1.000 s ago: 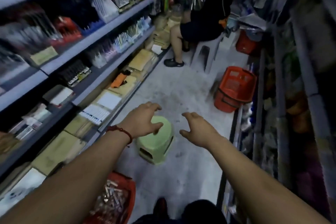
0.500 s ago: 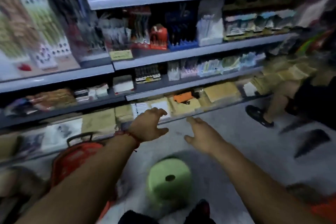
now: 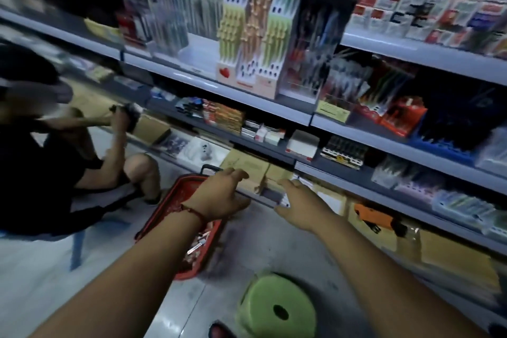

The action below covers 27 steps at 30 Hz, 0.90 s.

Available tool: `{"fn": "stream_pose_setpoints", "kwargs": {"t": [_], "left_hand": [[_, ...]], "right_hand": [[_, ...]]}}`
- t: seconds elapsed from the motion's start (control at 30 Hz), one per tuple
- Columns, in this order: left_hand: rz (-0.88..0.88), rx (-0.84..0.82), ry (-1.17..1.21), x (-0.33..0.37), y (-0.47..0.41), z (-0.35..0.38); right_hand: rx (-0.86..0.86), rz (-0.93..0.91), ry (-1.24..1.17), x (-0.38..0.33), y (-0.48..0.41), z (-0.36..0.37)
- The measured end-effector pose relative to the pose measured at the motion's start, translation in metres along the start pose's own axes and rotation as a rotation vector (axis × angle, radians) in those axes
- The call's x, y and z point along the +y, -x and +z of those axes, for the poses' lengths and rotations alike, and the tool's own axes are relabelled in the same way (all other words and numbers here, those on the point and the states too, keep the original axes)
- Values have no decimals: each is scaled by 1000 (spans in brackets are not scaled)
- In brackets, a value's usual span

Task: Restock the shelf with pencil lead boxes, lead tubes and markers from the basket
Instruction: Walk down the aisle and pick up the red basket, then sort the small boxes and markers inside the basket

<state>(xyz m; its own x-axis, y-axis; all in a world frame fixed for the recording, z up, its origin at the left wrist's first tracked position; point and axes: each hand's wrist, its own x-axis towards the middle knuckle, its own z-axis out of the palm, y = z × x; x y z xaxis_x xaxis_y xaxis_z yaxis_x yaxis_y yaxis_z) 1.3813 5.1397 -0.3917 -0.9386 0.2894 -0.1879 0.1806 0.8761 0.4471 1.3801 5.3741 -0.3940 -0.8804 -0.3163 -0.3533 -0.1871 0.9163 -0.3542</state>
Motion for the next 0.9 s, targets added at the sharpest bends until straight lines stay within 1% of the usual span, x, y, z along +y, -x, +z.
{"fn": "stream_pose_setpoints", "kwargs": {"t": [0.1,0.27,0.4,0.53,0.67,0.73,0.8,0.9], "left_hand": [[-54,10,-13,-44,9,-18],[-145,84,-3,-97,14,-33],[-222,104,42,-134,9,-30],[-326,142,97,-164,-7,-10],[-505,182,146,-194,-29,28],[-591,230,179,-213,-41,62],[-662,250,227,-234,-52,108],[-772,203,272,-268,-62,181]], "right_hand": [[-2,-74,5,-39,-41,4],[-34,-171,30,-88,-94,8],[-83,-246,52,-108,-137,17],[-185,-315,108,-112,-188,31],[-299,-447,139,-106,-251,61],[-355,-512,165,-99,-293,90],[-394,-555,191,-86,-331,130],[-447,-598,210,-63,-371,202]]}}
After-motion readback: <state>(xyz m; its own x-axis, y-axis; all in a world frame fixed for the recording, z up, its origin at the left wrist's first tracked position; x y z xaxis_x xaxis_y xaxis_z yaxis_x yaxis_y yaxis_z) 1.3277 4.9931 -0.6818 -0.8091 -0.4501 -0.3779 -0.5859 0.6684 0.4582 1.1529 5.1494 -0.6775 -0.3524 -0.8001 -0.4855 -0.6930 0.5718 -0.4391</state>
